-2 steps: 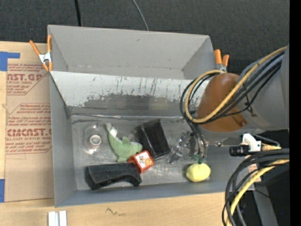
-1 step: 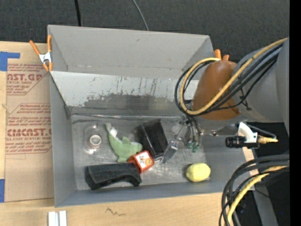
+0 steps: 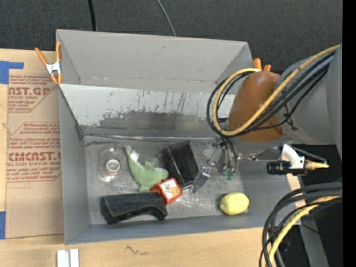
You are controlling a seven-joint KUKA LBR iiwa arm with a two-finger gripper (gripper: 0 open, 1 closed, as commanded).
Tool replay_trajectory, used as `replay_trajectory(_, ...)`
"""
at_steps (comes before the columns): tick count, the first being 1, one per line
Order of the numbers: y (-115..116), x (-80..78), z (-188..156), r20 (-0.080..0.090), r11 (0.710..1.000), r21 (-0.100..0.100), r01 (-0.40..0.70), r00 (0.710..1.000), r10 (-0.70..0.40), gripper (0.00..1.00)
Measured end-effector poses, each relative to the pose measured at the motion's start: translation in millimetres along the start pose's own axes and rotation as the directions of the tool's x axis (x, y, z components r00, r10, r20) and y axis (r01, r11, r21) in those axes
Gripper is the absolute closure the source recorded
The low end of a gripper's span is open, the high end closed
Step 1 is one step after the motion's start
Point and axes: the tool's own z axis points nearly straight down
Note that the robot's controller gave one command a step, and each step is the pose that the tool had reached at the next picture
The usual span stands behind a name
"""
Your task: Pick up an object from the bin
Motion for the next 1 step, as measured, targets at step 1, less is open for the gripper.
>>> replay_trajectory(1,62.0,-10.3,20.8,0.003,0.999,-0.001,-0.042,0.999,0.042,0.0)
